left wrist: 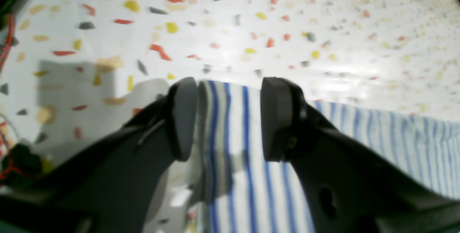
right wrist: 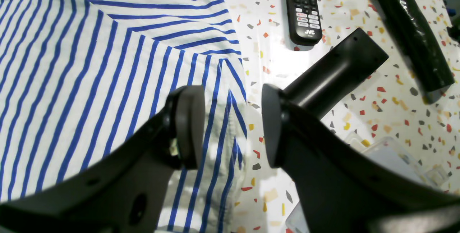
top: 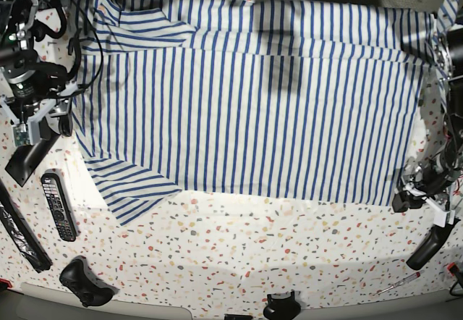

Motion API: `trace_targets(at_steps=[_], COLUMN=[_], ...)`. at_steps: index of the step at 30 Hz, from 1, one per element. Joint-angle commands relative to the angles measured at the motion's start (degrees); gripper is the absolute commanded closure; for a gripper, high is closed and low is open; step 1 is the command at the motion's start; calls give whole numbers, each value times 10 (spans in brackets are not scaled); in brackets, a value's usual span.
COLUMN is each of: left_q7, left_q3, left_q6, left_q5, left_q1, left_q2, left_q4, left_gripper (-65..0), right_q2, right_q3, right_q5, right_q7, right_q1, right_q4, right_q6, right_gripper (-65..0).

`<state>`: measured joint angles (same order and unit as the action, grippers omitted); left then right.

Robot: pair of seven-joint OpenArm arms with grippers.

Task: Layout the t-shirt on the table in an organized manner, then fold the t-shirt properly
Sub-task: 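Drag the shirt further toward the robot with both grippers, then grasp the shirt's hem corners with both grippers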

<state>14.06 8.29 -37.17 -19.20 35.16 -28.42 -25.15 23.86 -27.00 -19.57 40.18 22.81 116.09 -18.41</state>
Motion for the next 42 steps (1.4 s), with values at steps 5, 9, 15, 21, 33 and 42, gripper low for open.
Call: trace_targets(at_steps=[5,9,15,21,33,42], left_q7=[-60,-60,-60,-60,-81,-47], left_q3=[1,1,1,1,1,1], left_q6=[-2,-3,-2,35,59,59], left_q5=[43,44,42,45,49,49], left_q1=[21,13,9,10,10,10], left_q2=[-9,-5,24,38,37,37], left_q4=[43,50,50,50,50,50], left_gripper=[-267,-267,-267,-184,0,0], right_q2=[9,9,9,9,14,39], right_q3=[-4,-4,-4,-4,0,106], right_q5=[-4,-4,-4,-4,-6,-38], right_q7=[-11,-12,-11,-7,-89,-40], right_q1=[-4,-4,-4,-4,-32,-249], right_q4=[9,9,9,9,-9,-227], right_q6=[0,0,0,0,0,0], right_gripper=[-256,-256,-256,-256,-256,-256])
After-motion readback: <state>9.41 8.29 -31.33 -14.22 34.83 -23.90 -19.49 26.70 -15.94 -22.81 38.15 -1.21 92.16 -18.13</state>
